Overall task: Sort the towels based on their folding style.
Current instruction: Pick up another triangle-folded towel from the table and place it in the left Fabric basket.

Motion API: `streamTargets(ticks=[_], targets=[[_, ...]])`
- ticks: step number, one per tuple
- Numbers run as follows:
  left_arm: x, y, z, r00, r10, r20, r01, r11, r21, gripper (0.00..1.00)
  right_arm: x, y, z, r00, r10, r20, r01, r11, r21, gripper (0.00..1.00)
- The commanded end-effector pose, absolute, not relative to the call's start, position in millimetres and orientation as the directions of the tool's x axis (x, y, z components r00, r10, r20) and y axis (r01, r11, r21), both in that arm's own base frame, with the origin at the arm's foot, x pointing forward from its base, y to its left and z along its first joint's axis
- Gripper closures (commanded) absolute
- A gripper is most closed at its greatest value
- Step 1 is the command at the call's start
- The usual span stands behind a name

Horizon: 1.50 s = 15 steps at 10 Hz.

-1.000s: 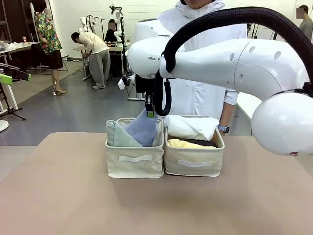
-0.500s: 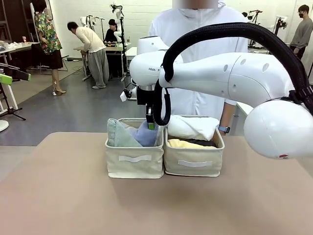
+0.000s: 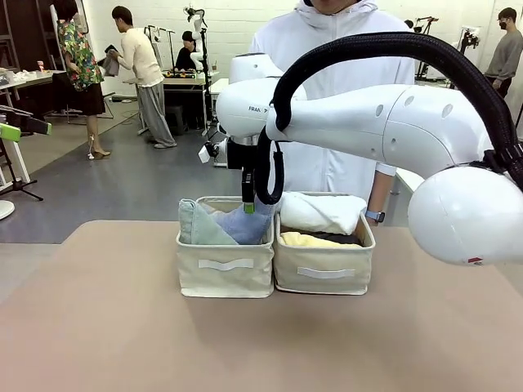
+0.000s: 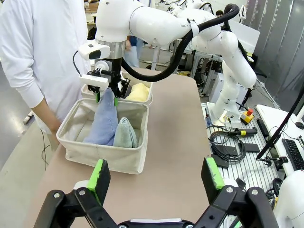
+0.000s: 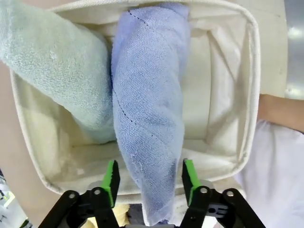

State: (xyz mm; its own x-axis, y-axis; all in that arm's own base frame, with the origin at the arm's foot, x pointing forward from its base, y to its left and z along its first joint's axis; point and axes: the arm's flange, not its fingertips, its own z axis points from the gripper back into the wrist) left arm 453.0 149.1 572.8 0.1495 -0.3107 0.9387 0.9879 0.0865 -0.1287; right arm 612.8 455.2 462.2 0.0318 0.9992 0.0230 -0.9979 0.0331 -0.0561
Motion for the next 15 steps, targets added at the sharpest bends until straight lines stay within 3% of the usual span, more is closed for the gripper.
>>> streamTargets(ticks=[1, 6, 8, 11, 14, 15], targets=[[451.6, 150.0, 573.9, 0.136, -0.309, 0.941, 0.990, 0.080, -0.117, 0.00, 620.4, 459.1, 468.8, 0.017, 0.999, 0.039, -1.000, 0.018, -0.024, 0.00], [451.6, 150.0, 573.9, 0.136, -0.309, 0.941, 0.990, 0.080, -0.117, 0.00, 616.4, 458.4, 475.0, 0.011, 0.999, 0.043, -1.000, 0.012, -0.029, 0.00], [451.6, 150.0, 573.9, 0.136, -0.309, 0.941, 0.990, 0.080, -0.117, 0.00, 577.5, 431.4, 504.9, 0.027, 0.999, 0.033, -0.999, 0.028, -0.018, 0.00], [451.6, 150.0, 573.9, 0.136, -0.309, 0.941, 0.990, 0.080, -0.117, 0.00, 433.1, 323.2, 550.1, 0.297, 0.951, 0.085, -0.950, 0.303, -0.073, 0.00], [451.6, 150.0, 573.9, 0.136, -0.309, 0.941, 0.990, 0.080, -0.117, 0.00, 355.9, 233.9, 532.8, 0.589, 0.793, 0.154, -0.804, 0.594, 0.016, 0.00], [451.6, 150.0, 573.9, 0.136, -0.309, 0.941, 0.990, 0.080, -0.117, 0.00, 337.1, 206.5, 527.3, 0.635, 0.741, 0.219, -0.763, 0.646, 0.026, 0.00]])
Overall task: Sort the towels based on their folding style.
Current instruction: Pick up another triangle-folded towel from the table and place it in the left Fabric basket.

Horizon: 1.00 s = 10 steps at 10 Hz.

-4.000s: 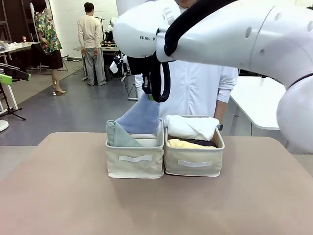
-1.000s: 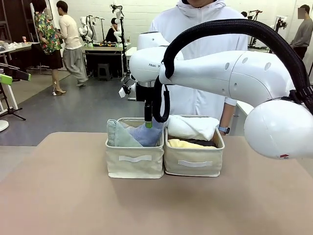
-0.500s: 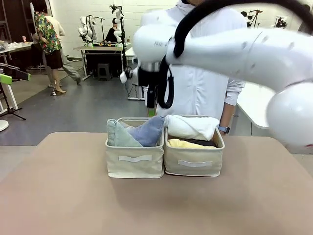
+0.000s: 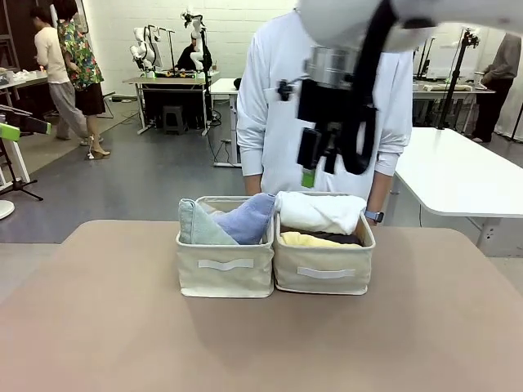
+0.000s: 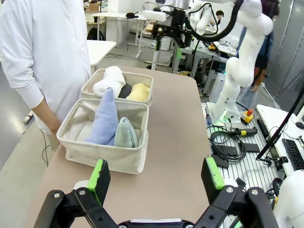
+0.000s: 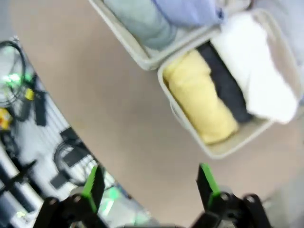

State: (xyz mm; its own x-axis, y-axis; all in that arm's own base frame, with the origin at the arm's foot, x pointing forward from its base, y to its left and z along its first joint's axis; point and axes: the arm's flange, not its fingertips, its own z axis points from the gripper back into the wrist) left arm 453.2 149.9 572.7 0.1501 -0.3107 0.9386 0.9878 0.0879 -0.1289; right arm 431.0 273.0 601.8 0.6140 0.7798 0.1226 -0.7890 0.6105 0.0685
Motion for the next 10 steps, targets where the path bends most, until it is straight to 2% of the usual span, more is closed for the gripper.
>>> streamTargets(ticks=[1, 3, 5, 6, 10], targets=[[451.6, 150.0, 573.9, 0.136, -0.309, 0.941, 0.990, 0.080, -0.117, 0.00, 331.8, 188.7, 521.5, 0.651, 0.713, 0.258, -0.746, 0.665, 0.046, 0.00], [451.6, 150.0, 573.9, 0.136, -0.309, 0.941, 0.990, 0.080, -0.117, 0.00, 344.6, 173.7, 513.7, 0.668, 0.700, 0.255, -0.734, 0.676, 0.067, 0.00], [451.6, 150.0, 573.9, 0.136, -0.309, 0.941, 0.990, 0.080, -0.117, 0.00, 364.2, 167.3, 514.2, 0.809, 0.555, 0.193, -0.575, 0.815, 0.067, 0.00], [451.6, 150.0, 573.9, 0.136, -0.309, 0.941, 0.990, 0.080, -0.117, 0.00, 345.9, 157.9, 521.4, 0.706, 0.667, 0.239, -0.700, 0.708, 0.092, 0.00], [451.6, 150.0, 573.9, 0.136, -0.309, 0.941, 0.990, 0.080, -0.117, 0.00, 345.9, 157.9, 521.4, 0.706, 0.667, 0.239, -0.700, 0.708, 0.092, 0.00]])
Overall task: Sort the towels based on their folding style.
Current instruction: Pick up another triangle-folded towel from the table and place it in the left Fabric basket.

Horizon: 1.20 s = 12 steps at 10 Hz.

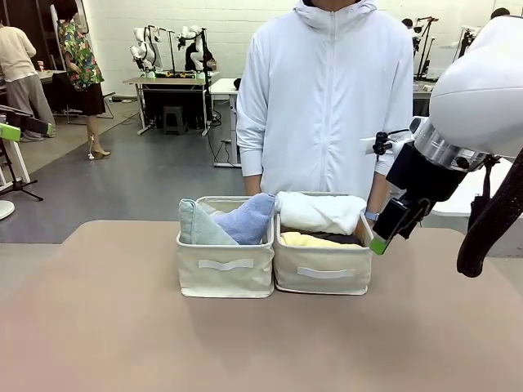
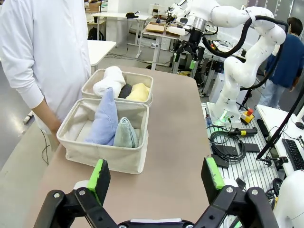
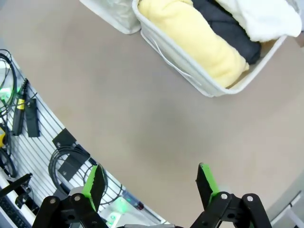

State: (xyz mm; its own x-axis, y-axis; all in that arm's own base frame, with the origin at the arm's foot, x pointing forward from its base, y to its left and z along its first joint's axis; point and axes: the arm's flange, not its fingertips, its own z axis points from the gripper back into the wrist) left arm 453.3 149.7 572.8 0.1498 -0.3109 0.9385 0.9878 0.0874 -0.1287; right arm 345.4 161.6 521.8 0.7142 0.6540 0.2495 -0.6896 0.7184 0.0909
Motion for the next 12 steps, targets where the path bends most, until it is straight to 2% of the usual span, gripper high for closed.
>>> streamTargets(ticks=[1, 2, 3, 4, 6, 8, 9, 10, 12], targets=[[451.6, 150.0, 573.9, 0.136, -0.309, 0.941, 0.990, 0.080, -0.117, 0.00, 345.9, 157.9, 521.4, 0.706, 0.667, 0.239, -0.700, 0.708, 0.092, 0.00], [451.6, 150.0, 573.9, 0.136, -0.309, 0.941, 0.990, 0.080, -0.117, 0.00, 345.4, 161.6, 521.8, 0.714, 0.654, 0.249, -0.690, 0.718, 0.091, 0.00], [451.6, 150.0, 573.9, 0.136, -0.309, 0.941, 0.990, 0.080, -0.117, 0.00, 341.7, 111.5, 563.1, 0.554, 0.778, 0.296, -0.832, 0.511, 0.214, 0.00], [451.6, 150.0, 573.9, 0.136, -0.309, 0.941, 0.990, 0.080, -0.117, 0.00, 333.4, 64.3, 597.8, 0.452, 0.779, 0.436, -0.891, 0.366, 0.269, 0.00], [451.6, 150.0, 573.9, 0.136, -0.309, 0.941, 0.990, 0.080, -0.117, 0.00, 329.3, -19.9, 647.5, 0.303, 0.648, 0.699, -0.953, 0.225, 0.205, 0.00], [451.6, 150.0, 573.9, 0.136, -0.309, 0.941, 0.990, 0.080, -0.117, 0.00, 332.5, -89.8, 662.3, 0.245, 0.423, 0.872, -0.969, 0.146, 0.202, 0.00], [451.6, 150.0, 573.9, 0.136, -0.309, 0.941, 0.990, 0.080, -0.117, 0.00, 339.6, -116.0, 656.5, 0.255, 0.342, 0.904, -0.965, 0.154, 0.214, 0.00], [451.6, 150.0, 573.9, 0.136, -0.309, 0.941, 0.990, 0.080, -0.117, 0.00, 351.1, -136.5, 645.5, 0.266, 0.302, 0.915, -0.962, 0.148, 0.231, 0.00], [451.6, 150.0, 573.9, 0.136, -0.309, 0.941, 0.990, 0.080, -0.117, 0.00, 364.7, -161.0, 630.5, 0.204, 0.327, 0.923, -0.979, 0.079, 0.188, 0.00]])
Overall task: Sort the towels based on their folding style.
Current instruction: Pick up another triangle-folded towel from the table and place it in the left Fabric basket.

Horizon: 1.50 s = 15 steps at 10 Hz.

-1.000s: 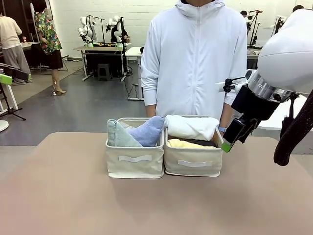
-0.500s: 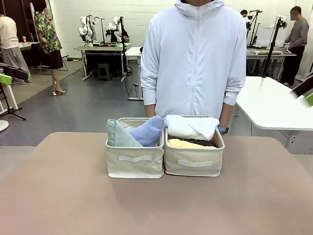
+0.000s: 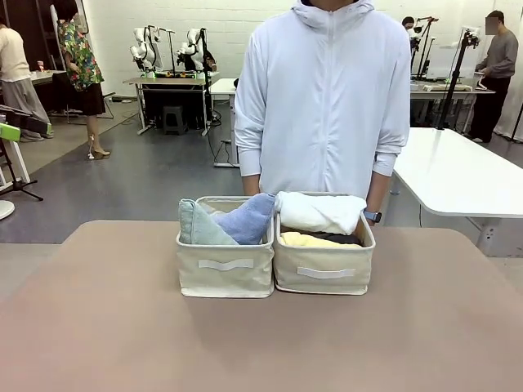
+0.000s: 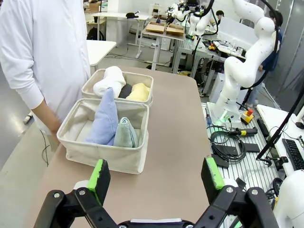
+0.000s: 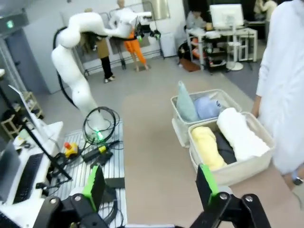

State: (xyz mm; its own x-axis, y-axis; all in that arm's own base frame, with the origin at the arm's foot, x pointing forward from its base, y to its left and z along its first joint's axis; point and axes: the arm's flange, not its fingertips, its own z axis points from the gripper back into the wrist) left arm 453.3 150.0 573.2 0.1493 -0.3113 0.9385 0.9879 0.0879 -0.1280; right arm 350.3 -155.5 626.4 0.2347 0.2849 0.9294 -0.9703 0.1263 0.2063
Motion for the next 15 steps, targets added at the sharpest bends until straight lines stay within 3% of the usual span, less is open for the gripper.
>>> streamTargets(ticks=[1, 4, 5, 15], targets=[[451.6, 150.0, 573.9, 0.136, -0.309, 0.941, 0.990, 0.080, -0.117, 0.00, 363.7, -166.3, 627.0, 0.150, 0.341, 0.928, -0.989, 0.047, 0.142, 0.00], [451.6, 150.0, 573.9, 0.136, -0.309, 0.941, 0.990, 0.080, -0.117, 0.00, 360.5, -157.9, 618.6, 0.064, 0.470, 0.880, -0.984, 0.179, -0.024, 0.00], [451.6, 150.0, 573.9, 0.136, -0.309, 0.941, 0.990, 0.080, -0.117, 0.00, 368.0, -166.2, 614.0, 0.126, 0.371, 0.920, -0.992, 0.066, 0.109, 0.00], [451.6, 150.0, 573.9, 0.136, -0.309, 0.941, 0.990, 0.080, -0.117, 0.00, 368.0, -166.2, 614.0, 0.126, 0.371, 0.920, -0.992, 0.066, 0.109, 0.00]])
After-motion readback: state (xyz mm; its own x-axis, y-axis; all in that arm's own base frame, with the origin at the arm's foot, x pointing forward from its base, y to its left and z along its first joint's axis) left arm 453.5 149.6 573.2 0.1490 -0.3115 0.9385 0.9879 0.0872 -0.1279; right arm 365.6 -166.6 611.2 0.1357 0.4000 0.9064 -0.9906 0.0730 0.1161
